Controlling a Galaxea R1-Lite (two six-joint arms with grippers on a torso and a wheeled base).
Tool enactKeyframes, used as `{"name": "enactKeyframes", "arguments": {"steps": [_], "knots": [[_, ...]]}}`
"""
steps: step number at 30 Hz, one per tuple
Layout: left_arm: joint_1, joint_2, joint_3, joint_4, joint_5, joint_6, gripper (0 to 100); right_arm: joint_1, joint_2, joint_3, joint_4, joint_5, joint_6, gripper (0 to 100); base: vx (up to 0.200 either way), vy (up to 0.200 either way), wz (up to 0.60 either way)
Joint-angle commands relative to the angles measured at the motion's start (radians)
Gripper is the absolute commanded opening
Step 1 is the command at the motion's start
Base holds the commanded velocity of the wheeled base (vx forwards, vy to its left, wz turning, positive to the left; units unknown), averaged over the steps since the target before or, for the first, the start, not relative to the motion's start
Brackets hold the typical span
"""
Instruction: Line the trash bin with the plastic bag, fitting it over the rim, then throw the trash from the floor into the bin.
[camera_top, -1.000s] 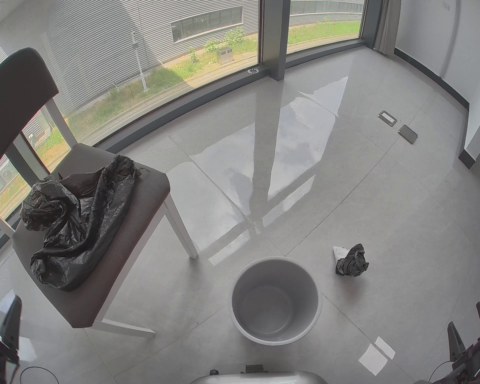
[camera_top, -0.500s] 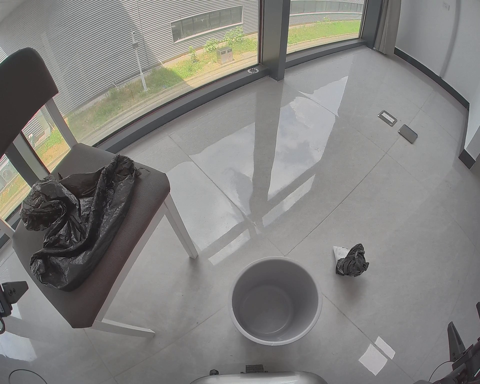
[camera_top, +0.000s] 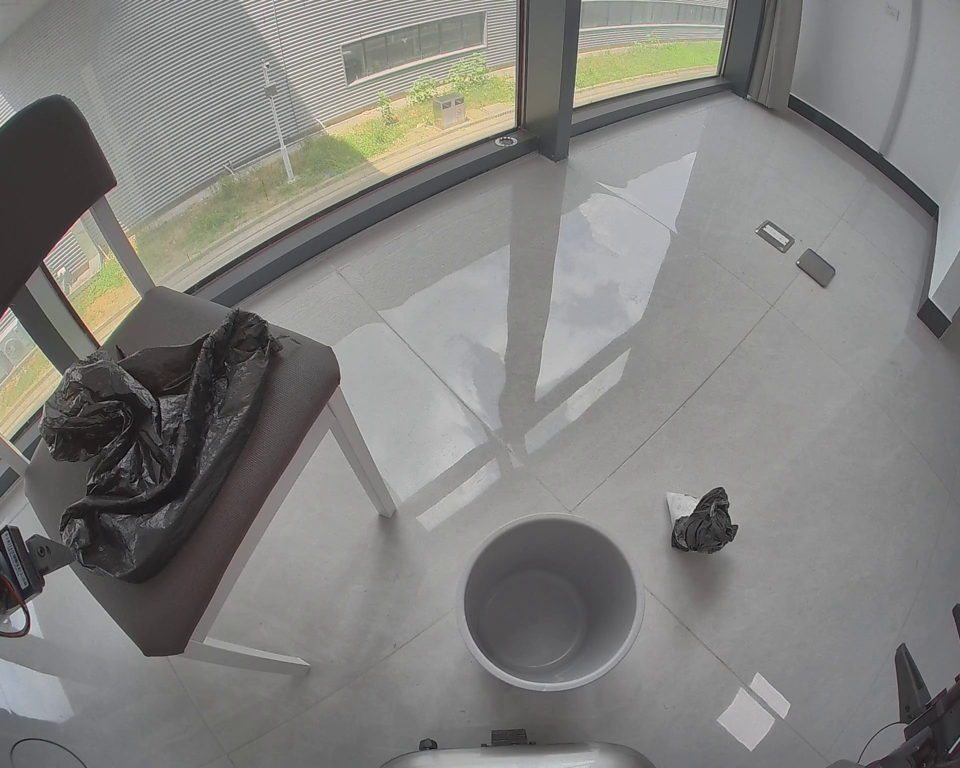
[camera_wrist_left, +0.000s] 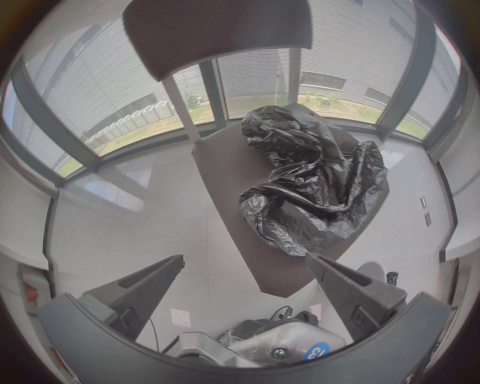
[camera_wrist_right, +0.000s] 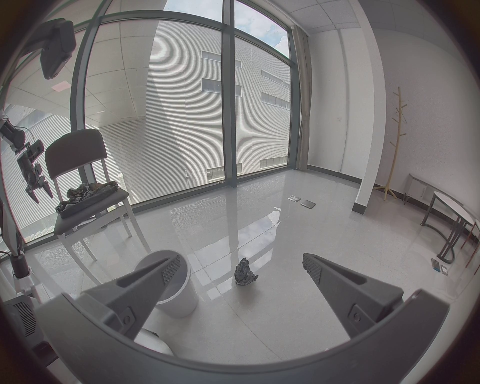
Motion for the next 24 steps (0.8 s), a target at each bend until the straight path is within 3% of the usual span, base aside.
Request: {"name": "enactKeyframes", "arguments": {"steps": [1,7,13,24], "knots": [[0.081,0.081,0.045,-0.067,-0.026,-0.004,100,0.000,-0.012,0.018,0.000,0.001,0.000,100,0.000,0.000,0.00],[0.110,0.150,0.060,-0.154,-0.093,-0.004,100,0.000,-0.010,0.018,0.000,0.001,0.000,100,0.000,0.000,0.00],[0.102,0.223,0.066,-0.174,-0.103,-0.005,100,0.000,-0.012,0.018,0.000,0.001,0.000,100,0.000,0.000,0.00],[0.068,0.314,0.141,-0.358,-0.164,-0.011,100,0.000,-0.012,0.018,0.000,0.000,0.002,100,0.000,0.000,0.00]]}}
